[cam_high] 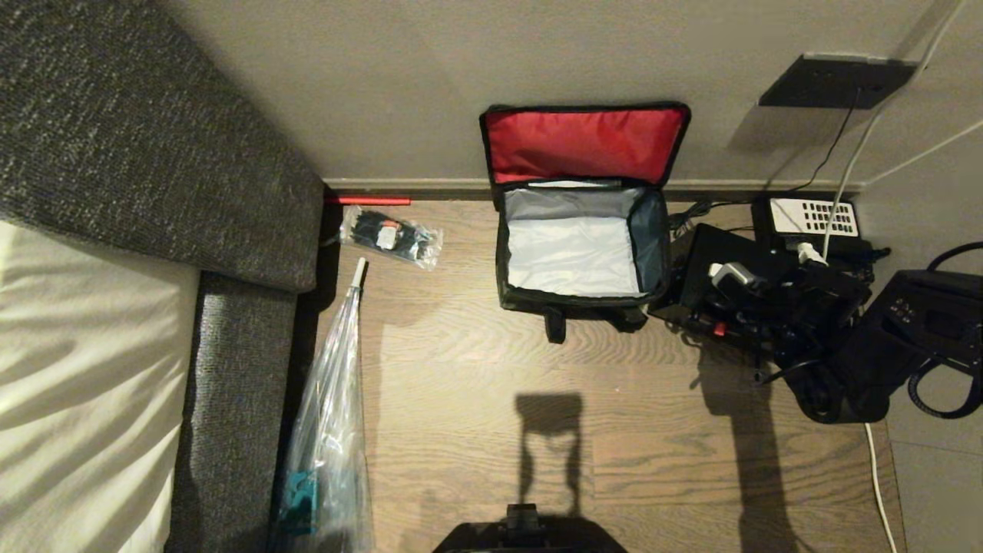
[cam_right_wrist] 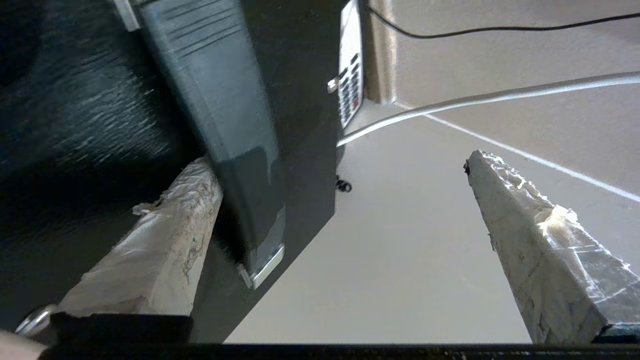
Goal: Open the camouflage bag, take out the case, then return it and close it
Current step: Grip the handle again
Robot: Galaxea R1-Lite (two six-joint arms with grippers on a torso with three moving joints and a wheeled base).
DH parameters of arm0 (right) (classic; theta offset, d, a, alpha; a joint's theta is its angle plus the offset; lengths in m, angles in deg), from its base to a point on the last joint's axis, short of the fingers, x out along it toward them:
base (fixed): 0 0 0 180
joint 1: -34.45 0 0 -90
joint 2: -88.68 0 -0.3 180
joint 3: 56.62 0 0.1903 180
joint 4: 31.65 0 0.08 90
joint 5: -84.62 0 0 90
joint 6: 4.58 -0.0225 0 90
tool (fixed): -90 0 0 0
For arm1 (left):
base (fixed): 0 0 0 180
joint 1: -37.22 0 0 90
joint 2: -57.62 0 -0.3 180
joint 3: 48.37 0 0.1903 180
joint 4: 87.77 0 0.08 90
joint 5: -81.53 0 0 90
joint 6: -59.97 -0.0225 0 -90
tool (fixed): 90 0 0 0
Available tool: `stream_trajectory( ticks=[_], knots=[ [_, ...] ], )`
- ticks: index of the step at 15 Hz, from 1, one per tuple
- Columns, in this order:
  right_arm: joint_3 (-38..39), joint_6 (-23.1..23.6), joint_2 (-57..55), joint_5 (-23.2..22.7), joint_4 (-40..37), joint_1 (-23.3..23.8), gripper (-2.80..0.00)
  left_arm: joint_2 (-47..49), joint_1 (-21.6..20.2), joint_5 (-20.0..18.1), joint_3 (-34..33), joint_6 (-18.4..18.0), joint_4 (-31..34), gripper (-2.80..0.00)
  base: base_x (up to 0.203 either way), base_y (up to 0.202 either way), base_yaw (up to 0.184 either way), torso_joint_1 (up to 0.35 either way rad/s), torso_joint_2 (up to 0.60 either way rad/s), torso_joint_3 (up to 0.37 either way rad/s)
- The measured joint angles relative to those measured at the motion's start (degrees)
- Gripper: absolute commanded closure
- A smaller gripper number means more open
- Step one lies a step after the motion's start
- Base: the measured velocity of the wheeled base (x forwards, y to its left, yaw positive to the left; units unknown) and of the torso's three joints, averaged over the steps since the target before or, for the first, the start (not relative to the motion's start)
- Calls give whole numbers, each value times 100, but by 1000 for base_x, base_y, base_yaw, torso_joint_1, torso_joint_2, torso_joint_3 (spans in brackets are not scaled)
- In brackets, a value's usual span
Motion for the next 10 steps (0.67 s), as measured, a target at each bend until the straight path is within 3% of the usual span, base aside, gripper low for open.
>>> stream_trajectory(
  ticks=[9, 10],
  knots=[
    [-667, -7, -366, -11, 11, 152, -280, 0, 0, 0, 0, 0, 2, 0, 0, 0, 0, 0, 0, 0],
    [-645, -9, -378, -11, 13, 153, 0, 0, 0, 0, 0, -2, -2, 0, 0, 0, 0, 0, 0, 0]
  ],
)
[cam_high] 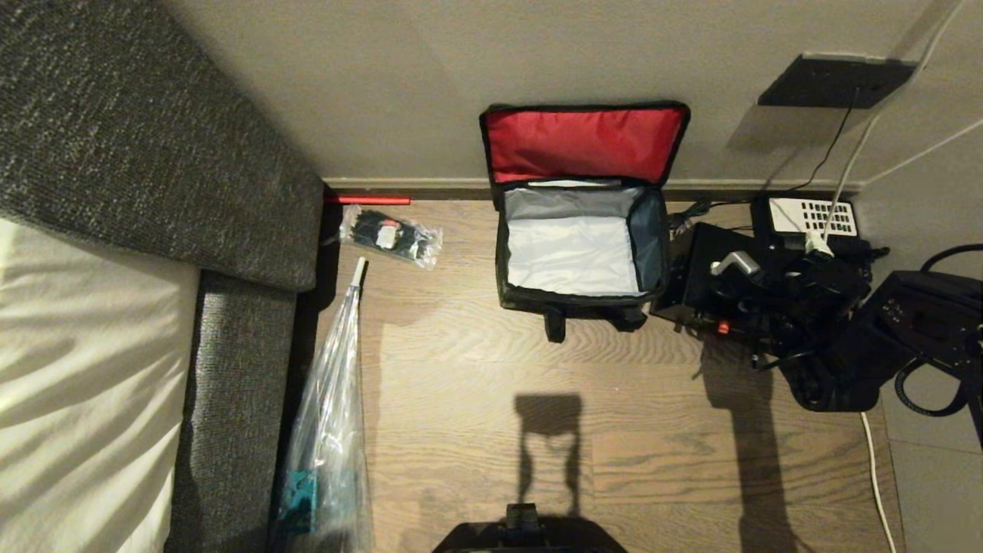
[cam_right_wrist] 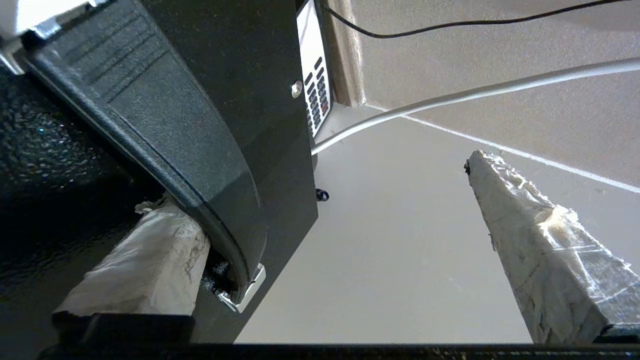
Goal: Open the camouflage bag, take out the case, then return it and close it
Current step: Grip the handle again
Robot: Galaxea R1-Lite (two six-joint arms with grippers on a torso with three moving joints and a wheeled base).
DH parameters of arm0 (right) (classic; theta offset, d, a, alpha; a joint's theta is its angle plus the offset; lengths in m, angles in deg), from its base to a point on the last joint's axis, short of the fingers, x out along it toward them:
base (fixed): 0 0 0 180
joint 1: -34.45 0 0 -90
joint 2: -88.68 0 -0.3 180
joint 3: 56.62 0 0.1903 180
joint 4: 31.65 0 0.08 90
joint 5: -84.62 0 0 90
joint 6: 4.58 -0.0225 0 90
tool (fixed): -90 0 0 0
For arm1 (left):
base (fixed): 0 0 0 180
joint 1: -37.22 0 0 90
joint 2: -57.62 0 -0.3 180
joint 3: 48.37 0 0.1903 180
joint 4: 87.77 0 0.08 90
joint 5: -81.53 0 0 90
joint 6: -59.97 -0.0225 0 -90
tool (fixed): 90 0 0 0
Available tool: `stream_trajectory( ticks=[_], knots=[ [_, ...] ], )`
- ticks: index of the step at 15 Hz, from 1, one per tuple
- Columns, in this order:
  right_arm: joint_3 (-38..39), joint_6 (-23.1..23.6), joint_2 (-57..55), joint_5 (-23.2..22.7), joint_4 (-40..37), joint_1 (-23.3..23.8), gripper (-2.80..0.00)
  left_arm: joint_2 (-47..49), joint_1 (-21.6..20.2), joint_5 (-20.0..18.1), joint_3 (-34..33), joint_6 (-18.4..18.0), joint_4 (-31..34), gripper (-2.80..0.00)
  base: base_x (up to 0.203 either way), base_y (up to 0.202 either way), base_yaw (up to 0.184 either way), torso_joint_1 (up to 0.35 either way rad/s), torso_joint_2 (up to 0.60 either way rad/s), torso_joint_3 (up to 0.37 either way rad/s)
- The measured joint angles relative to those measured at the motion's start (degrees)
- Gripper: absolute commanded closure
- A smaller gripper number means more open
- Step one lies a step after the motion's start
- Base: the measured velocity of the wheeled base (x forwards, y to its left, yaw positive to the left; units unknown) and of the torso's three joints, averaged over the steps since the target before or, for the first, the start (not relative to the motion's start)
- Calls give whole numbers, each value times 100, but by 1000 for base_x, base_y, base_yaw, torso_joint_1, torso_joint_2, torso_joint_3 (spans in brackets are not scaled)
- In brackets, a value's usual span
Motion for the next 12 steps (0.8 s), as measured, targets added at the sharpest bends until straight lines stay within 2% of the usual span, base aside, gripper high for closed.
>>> stream_trajectory(
  ticks=[12],
  knots=[
    [199, -41, 58, 6, -67, -23, 0, 0, -5, 0, 0, 0, 5, 0, 0, 0, 0, 0, 0, 0]
  ],
)
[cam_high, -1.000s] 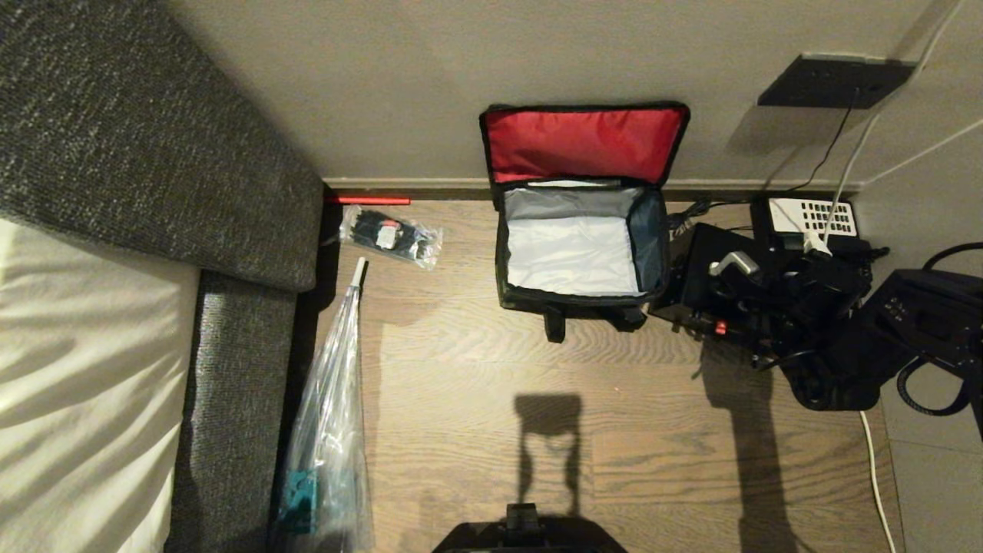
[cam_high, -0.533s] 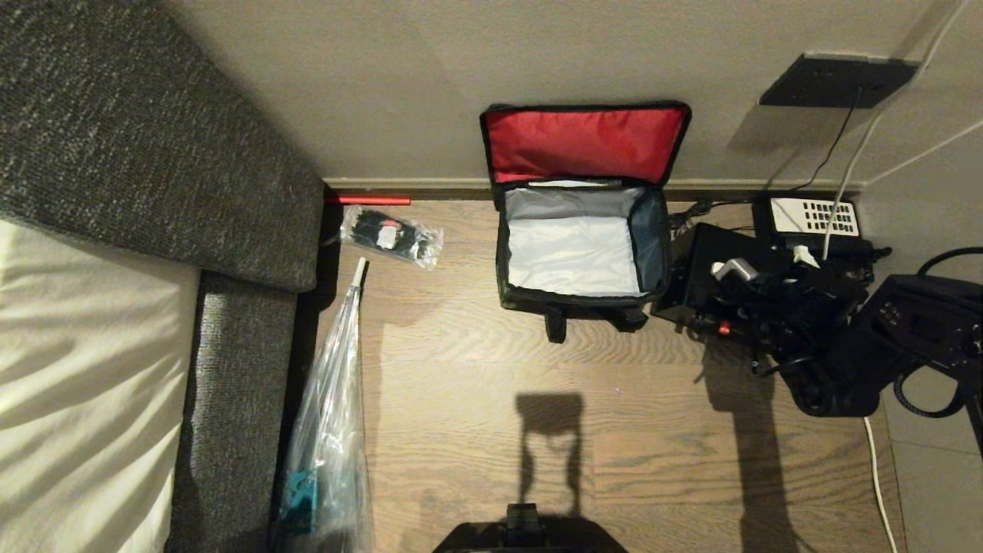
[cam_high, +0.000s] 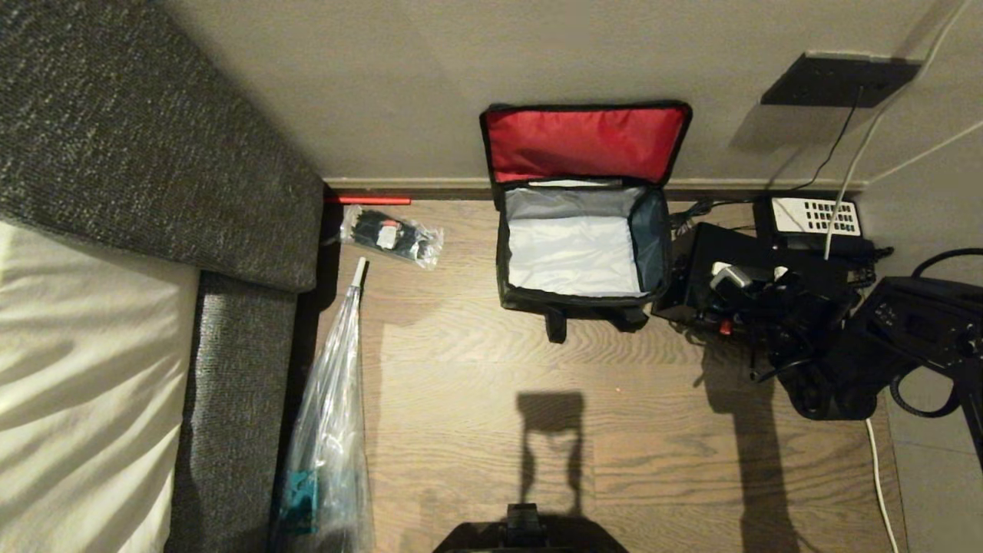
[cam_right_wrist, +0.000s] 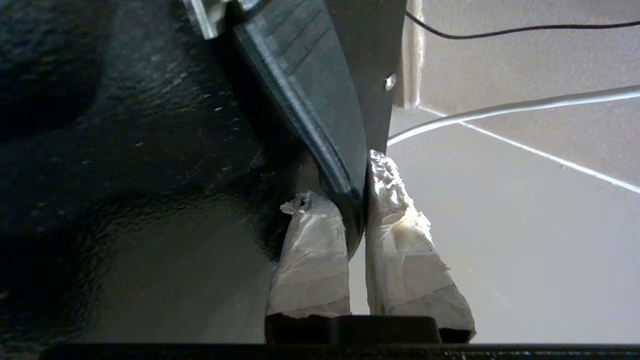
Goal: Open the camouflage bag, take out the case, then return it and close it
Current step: Grip the handle again, then place the black box back
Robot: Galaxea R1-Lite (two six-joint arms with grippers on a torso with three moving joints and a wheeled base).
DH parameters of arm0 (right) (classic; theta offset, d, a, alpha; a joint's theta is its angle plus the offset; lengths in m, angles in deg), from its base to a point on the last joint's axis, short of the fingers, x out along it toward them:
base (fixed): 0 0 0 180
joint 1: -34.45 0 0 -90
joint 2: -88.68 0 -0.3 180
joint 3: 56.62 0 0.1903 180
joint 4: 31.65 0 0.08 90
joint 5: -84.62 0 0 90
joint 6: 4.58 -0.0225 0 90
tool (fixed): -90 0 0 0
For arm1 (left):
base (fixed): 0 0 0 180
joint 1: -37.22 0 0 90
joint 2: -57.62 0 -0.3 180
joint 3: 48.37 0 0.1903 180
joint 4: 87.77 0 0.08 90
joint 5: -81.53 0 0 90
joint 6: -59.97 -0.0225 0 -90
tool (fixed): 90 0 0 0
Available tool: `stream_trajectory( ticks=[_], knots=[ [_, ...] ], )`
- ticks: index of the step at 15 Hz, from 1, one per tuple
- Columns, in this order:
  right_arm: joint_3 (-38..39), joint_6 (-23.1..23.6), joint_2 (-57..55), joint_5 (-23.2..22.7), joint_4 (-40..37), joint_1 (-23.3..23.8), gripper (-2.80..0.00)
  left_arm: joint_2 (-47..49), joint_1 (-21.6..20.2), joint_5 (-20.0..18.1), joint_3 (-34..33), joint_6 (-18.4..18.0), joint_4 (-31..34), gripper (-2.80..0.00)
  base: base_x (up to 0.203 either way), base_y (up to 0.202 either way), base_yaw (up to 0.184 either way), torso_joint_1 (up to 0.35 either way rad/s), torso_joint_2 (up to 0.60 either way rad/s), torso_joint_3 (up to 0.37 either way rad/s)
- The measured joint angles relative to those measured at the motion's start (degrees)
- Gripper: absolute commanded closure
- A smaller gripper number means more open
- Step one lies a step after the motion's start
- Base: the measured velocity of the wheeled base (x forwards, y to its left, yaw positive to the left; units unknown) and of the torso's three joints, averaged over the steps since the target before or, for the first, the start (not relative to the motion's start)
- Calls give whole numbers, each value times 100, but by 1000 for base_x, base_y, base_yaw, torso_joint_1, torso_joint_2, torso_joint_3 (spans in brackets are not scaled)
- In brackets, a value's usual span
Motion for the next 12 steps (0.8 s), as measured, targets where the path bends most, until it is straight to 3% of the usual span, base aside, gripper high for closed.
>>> stream_trajectory(
  ticks=[5, 12],
  knots=[
    [208, 104, 558, -66, -53, -56, 0, 0, 5, 0, 0, 0, -2, 0, 0, 0, 0, 0, 0, 0],
    [391, 604, 1518, -171, 30, -55, 0, 0, 5, 0, 0, 2, -2, 0, 0, 0, 0, 0, 0, 0]
  ],
)
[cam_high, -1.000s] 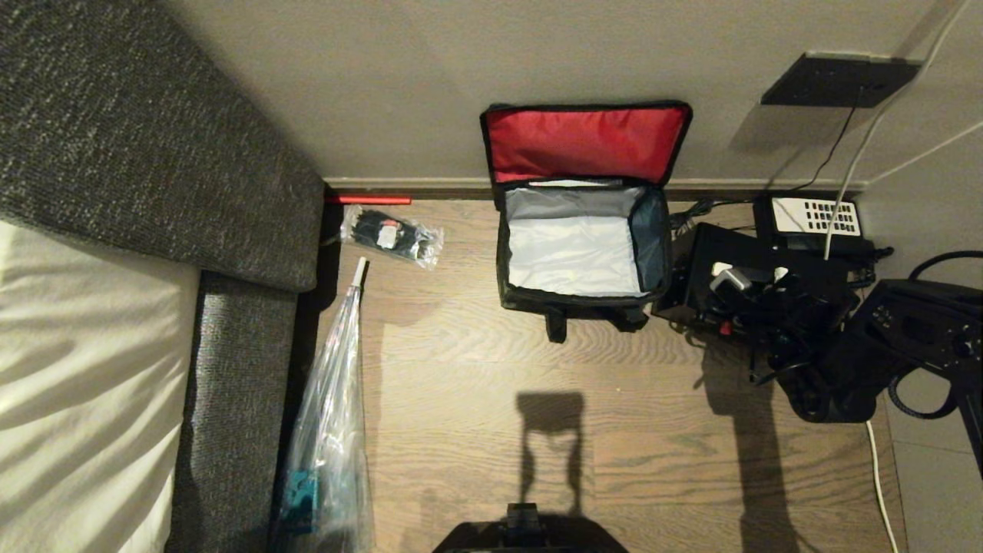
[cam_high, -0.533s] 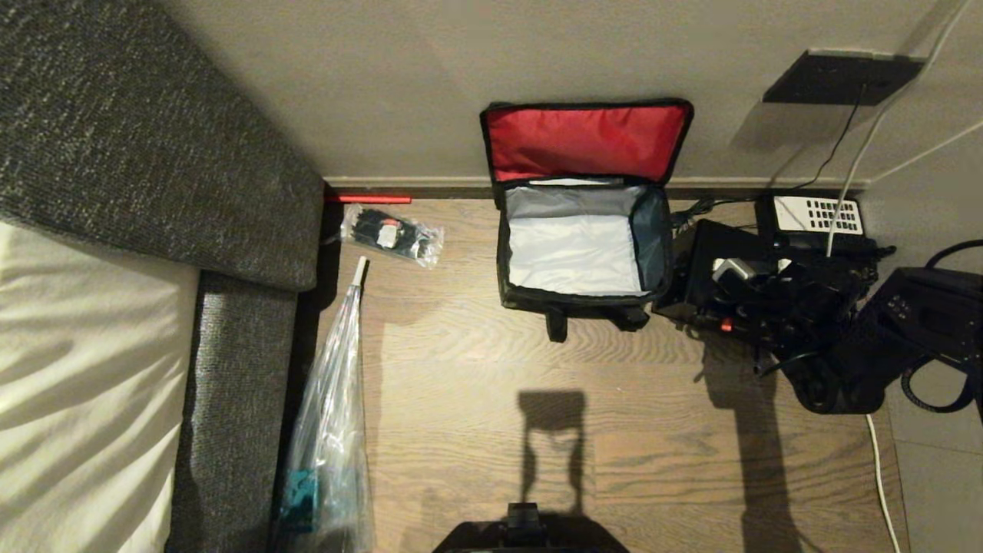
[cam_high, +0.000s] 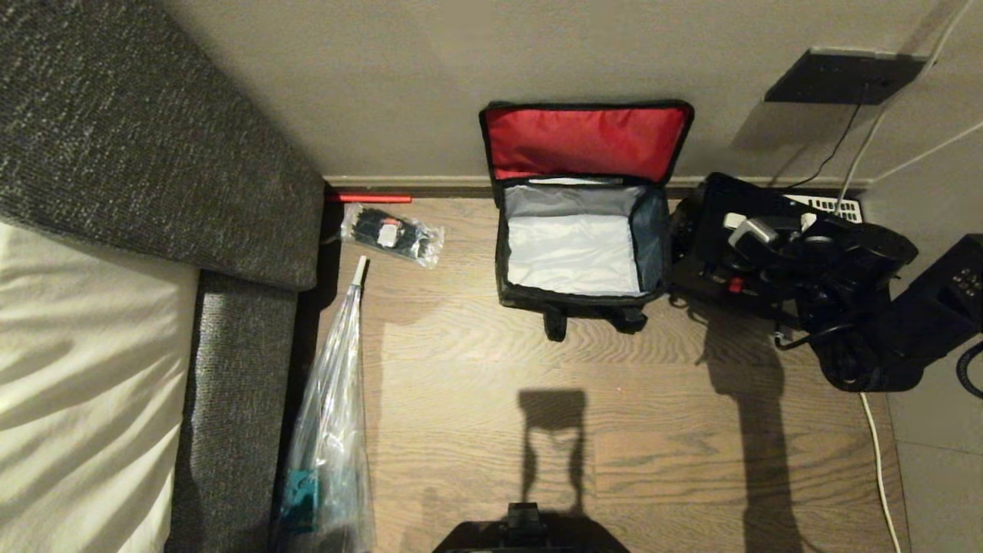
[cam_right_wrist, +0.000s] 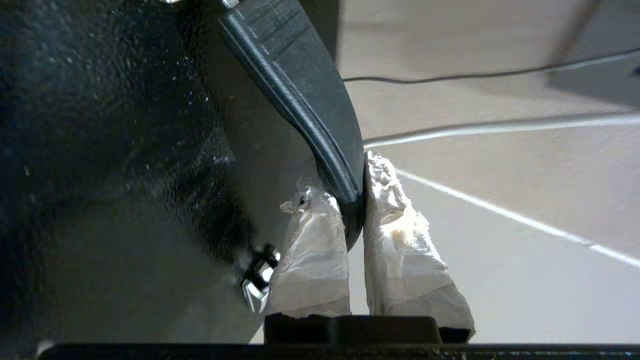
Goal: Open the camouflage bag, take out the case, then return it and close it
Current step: Place the black box back
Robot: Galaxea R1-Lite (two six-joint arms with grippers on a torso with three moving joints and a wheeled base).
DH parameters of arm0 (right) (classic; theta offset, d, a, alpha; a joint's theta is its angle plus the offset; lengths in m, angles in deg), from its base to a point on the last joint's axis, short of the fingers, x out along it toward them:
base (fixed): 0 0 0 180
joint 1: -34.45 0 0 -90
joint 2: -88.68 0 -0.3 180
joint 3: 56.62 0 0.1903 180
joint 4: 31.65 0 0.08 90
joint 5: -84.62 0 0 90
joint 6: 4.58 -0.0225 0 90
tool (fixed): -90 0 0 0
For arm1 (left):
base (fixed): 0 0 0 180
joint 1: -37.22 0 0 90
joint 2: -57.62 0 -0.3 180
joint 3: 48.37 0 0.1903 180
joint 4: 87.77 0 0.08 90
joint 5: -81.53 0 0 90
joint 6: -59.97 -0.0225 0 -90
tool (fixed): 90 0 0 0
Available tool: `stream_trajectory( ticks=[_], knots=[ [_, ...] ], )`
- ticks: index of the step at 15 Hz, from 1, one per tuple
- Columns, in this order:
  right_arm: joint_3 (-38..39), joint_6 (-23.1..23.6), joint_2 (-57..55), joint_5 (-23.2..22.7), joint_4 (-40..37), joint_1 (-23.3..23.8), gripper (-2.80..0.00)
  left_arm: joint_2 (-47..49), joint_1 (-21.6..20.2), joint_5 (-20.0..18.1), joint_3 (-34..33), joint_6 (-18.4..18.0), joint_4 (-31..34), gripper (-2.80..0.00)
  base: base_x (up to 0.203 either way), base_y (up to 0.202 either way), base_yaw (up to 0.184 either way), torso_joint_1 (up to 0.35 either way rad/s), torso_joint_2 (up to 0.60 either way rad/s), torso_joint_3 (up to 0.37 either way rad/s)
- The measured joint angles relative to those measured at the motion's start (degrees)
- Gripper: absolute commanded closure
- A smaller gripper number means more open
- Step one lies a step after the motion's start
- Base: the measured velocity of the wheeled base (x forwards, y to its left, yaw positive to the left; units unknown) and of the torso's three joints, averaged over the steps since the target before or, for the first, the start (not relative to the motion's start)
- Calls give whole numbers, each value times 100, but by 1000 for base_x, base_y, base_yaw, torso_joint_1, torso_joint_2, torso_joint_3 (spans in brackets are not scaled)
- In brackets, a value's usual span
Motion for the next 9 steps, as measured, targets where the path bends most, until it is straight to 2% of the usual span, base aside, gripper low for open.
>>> stream_trajectory(
  ticks=[4, 9],
  knots=[
    [92, 185, 410, -88, 9, 4, 0, 0, 0, 0, 0, -2, 2, 0, 0, 0, 0, 0, 0, 0],
    [427, 520, 1126, -405, -12, -60, 0, 0, 0, 0, 0, -2, 2, 0, 0, 0, 0, 0, 0, 0]
  ],
)
